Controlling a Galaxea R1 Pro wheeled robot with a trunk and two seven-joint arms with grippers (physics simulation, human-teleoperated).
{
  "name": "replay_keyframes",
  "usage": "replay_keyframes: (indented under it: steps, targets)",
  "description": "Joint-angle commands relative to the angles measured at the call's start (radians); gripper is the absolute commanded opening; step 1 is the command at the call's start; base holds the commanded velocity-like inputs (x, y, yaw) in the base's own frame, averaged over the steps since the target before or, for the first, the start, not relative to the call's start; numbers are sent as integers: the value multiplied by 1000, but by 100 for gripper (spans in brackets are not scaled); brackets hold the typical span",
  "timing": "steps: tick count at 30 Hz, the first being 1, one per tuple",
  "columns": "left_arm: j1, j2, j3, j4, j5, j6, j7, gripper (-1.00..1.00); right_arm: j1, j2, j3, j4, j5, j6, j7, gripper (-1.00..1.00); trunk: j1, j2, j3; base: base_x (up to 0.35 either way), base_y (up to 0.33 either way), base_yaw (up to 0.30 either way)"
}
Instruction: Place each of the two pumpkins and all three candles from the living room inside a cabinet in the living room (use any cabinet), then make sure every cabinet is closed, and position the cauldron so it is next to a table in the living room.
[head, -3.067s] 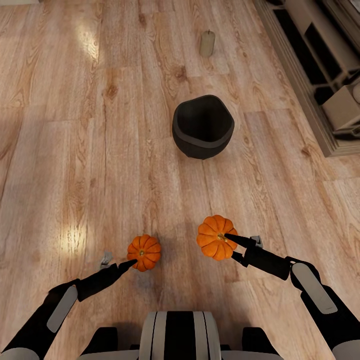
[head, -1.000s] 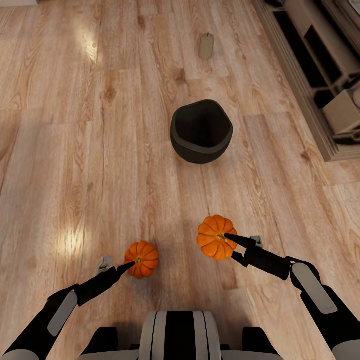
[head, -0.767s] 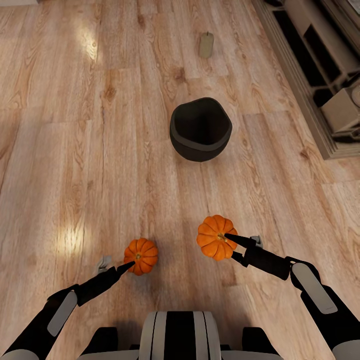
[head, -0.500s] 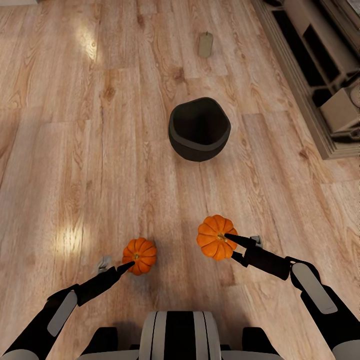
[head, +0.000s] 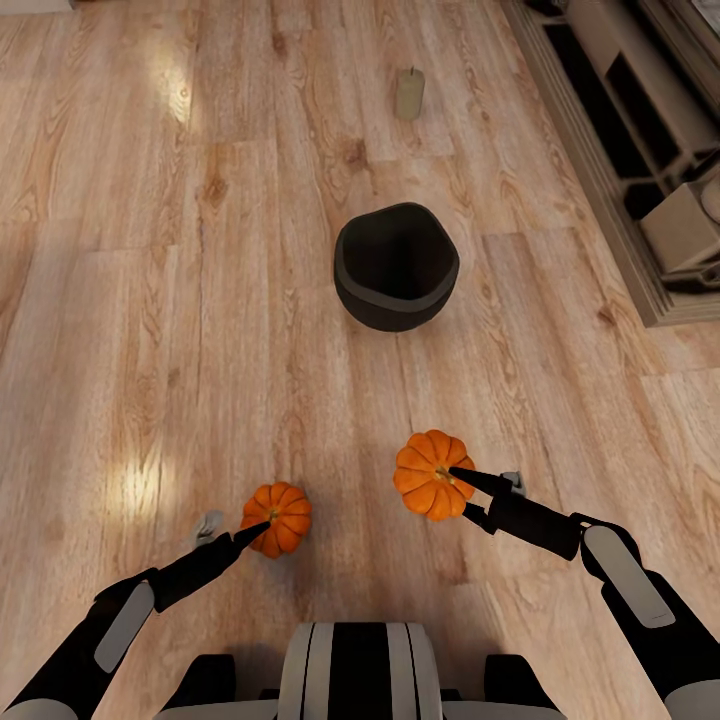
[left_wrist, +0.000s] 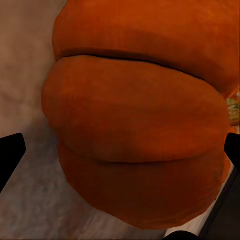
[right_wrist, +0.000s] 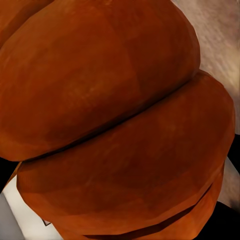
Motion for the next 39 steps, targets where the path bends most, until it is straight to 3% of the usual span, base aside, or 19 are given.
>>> replay_keyframes:
  steps: [1, 20, 21, 39]
  targets:
    - [0, 0, 1, 0, 6, 8, -1, 100, -1, -1, 1, 1, 3, 2, 9, -100, 0, 0, 0, 42, -21, 0]
    - [0, 1, 3, 1, 8, 8, -3, 100, -1, -1, 1, 1, 3, 2, 10, -100, 0, 0, 0, 3, -35, 0]
    - [0, 0, 3, 1, 8, 8, -3, -100, -1, -1, 1, 1, 3, 2, 10, -100, 0, 0, 0, 0, 0, 0]
    - [0, 0, 6, 3, 8, 8, -2, -100, -1, -1, 1, 2, 3, 2, 10, -100, 0, 0, 0, 0, 0, 0]
